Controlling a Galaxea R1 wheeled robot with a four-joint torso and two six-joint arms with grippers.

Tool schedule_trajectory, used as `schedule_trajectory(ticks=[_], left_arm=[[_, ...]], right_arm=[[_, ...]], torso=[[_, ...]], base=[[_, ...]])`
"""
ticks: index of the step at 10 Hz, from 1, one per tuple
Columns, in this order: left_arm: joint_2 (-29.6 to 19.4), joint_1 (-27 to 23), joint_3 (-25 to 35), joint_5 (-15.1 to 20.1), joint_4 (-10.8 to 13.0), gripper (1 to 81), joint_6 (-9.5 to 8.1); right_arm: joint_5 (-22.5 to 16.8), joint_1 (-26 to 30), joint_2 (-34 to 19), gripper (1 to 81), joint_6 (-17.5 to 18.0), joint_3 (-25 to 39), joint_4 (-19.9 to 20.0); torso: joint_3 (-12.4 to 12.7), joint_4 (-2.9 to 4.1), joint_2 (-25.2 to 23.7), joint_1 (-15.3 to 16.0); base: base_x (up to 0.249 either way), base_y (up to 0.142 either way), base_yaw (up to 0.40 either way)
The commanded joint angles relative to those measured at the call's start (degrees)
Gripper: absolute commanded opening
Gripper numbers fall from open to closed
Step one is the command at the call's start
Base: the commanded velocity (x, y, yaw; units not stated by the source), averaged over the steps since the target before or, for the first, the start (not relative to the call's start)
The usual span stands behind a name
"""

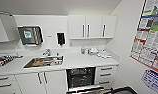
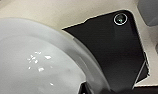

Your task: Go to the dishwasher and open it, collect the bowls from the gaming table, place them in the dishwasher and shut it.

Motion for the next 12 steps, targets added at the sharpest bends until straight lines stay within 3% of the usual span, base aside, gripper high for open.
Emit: schedule_trajectory(ticks=[1,12], left_arm=[[-0.90,-3.35,-0.01,1.60,-0.08,1.0,-0.16],[-0.90,-3.44,-0.01,1.60,-0.08,1.0,-0.16]], right_arm=[[-0.75,3.25,-0.03,1.0,-0.01,0.77,-0.73],[-0.75,3.25,-0.03,1.0,-0.01,0.77,-0.73]], torso=[[0.00,0.00,0.02,0.07],[0.02,0.00,-0.09,0.07]], base=[[0.116,0.000,0.000],[0.123,0.000,0.000]])
